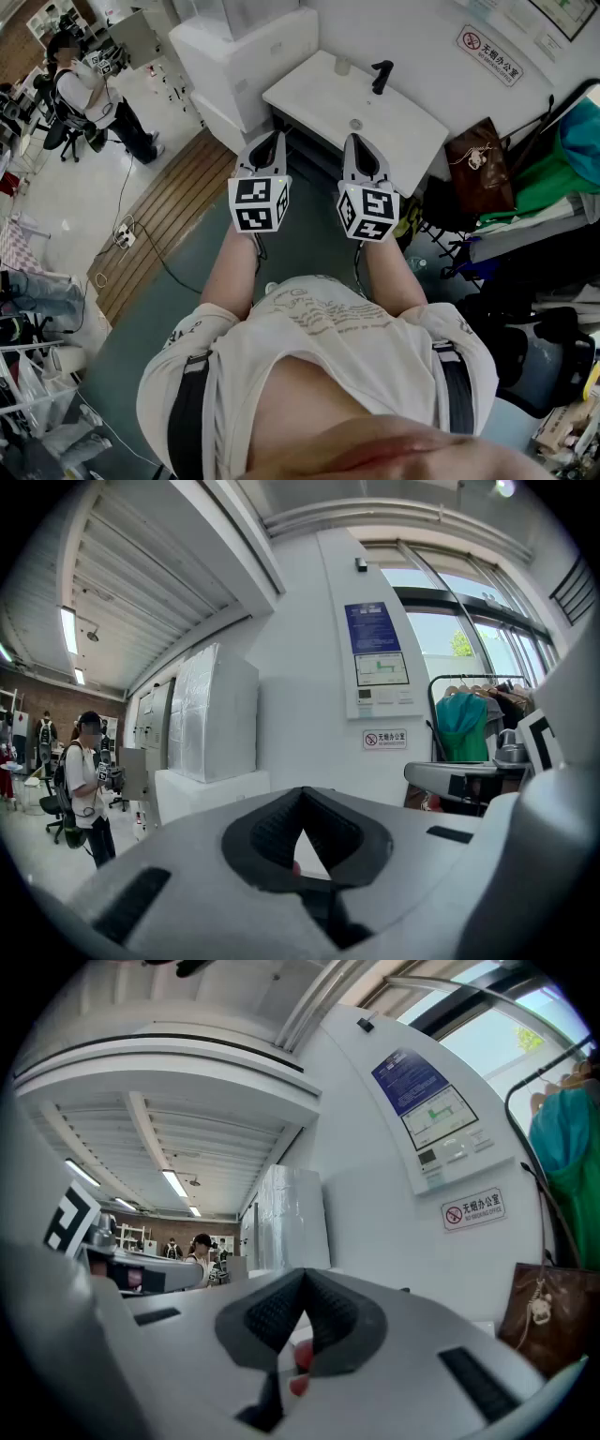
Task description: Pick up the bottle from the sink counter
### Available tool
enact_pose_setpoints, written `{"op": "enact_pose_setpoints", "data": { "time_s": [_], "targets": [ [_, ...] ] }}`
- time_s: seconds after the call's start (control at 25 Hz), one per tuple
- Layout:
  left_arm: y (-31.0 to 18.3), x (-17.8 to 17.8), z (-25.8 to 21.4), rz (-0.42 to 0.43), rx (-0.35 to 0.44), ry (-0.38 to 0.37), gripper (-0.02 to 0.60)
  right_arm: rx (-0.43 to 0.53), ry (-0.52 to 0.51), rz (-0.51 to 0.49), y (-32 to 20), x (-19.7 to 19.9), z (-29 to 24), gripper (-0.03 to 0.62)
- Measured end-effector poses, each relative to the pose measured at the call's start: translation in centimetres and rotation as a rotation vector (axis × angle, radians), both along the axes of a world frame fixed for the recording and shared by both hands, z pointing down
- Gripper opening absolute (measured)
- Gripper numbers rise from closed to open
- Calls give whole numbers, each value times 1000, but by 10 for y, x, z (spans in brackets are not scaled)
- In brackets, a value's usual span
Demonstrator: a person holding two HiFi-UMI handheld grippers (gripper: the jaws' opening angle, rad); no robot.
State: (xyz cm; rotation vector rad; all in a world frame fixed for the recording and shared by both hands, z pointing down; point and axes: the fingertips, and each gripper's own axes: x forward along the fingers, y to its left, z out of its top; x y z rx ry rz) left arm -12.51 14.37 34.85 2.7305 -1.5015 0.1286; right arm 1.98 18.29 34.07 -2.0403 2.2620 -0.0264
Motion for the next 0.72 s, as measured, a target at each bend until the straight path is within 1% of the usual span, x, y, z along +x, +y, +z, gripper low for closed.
{"op": "enact_pose_setpoints", "data": {
  "time_s": [0.12,0.36,0.52,0.72],
  "targets": [
    [1,6,1,-3,0,-1,17,6,-3,-7,0,5,-1,21],
    [3,18,1,-12,6,-8,17,26,-60,-30,2,16,-3,21],
    [6,32,1,-21,11,-8,17,36,-47,-42,5,26,-5,21],
    [11,58,7,-44,21,-21,17,47,-42,-58,8,47,-5,21]
  ]
}}
